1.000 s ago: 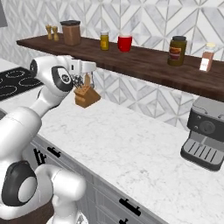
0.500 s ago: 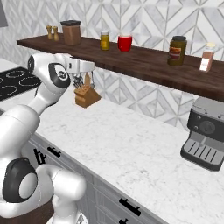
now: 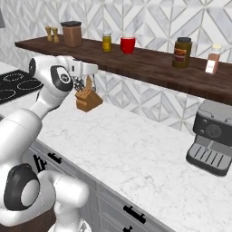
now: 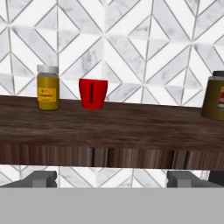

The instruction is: Gather all objects into one cabinet and sort the glasses and bowls to opposite sides.

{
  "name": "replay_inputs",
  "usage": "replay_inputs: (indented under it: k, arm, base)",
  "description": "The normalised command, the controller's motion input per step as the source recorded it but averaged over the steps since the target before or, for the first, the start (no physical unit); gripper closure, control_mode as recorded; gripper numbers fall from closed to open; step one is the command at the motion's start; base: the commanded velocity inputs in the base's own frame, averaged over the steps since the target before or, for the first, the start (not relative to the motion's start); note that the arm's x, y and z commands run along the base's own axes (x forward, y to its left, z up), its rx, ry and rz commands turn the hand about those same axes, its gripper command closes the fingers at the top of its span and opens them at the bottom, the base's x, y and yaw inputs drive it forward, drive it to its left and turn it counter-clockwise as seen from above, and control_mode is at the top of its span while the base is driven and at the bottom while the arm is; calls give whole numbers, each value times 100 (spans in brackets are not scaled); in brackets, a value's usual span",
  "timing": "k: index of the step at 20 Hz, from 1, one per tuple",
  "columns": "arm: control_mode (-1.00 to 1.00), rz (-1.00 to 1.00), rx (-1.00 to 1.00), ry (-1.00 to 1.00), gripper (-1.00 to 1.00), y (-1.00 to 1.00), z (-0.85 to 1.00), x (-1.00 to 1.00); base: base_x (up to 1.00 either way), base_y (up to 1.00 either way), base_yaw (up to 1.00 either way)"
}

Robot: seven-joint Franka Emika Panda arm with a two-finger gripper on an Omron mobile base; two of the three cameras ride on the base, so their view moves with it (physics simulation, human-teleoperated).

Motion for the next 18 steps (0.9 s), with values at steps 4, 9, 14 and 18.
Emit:
replay_inputs:
  k: [4, 9, 14, 18]
  arm:
    - [100, 0, 0, 0, -100, 0, 0, 0]
    - [100, 0, 0, 0, -100, 0, 0, 0]
    - [100, 0, 0, 0, -100, 0, 0, 0]
    - [100, 0, 0, 0, -100, 0, 0, 0]
  base:
    - [100, -35, -10]
    - [100, -45, -3]
    - [100, -56, 0]
    - [85, -83, 1]
